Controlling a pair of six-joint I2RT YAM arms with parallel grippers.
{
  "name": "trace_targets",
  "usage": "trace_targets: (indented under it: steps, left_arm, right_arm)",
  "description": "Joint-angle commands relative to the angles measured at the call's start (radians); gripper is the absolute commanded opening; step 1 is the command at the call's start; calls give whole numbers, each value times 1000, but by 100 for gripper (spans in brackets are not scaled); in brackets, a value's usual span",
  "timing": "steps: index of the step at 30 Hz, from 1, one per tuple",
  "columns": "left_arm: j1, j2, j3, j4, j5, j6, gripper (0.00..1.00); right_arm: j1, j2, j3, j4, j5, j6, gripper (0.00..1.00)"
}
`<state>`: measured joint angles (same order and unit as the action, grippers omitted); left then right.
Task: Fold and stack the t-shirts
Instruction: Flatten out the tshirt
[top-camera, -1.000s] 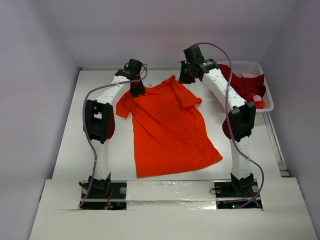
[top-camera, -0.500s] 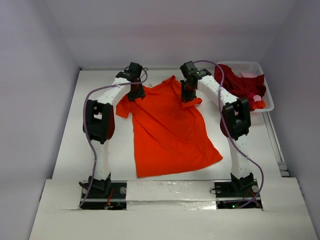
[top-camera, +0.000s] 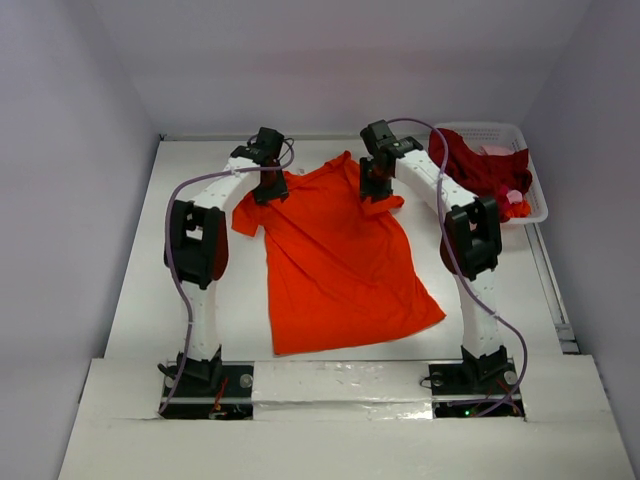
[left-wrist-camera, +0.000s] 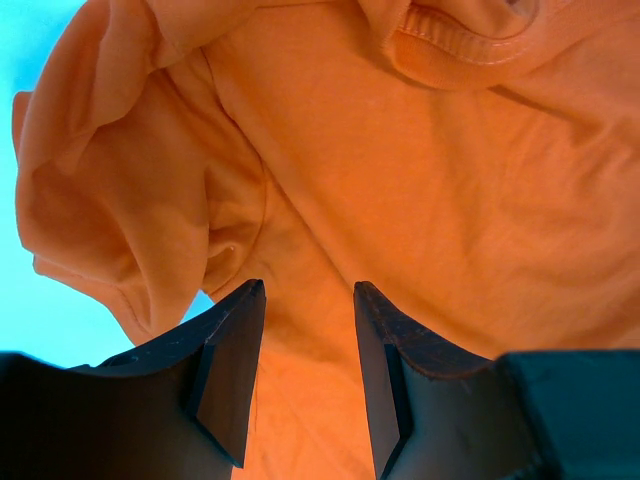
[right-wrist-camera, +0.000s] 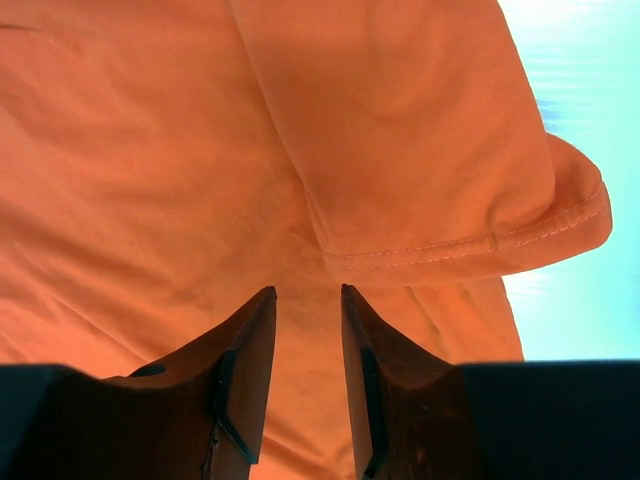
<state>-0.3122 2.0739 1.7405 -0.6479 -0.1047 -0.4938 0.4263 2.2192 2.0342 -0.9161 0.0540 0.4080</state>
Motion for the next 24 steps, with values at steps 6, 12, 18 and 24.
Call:
trace_targets:
  steps: [6,12,18,24]
  left_arm:
    - [4,-106,7,-18,19,15,38]
    - [4,-123,17,-25,28,24,38]
    - [4,-133,31,-33,28,34,39]
    - [4,-133,34,-29,36,32,39]
  right_arm:
    - [-4,45,133,7,-17,-32,39]
    - [-4,103,216,-7,7,-40,40]
    - [-4,86,154,12,47,-28,40]
    - [-4,76,110,8,122,-25,40]
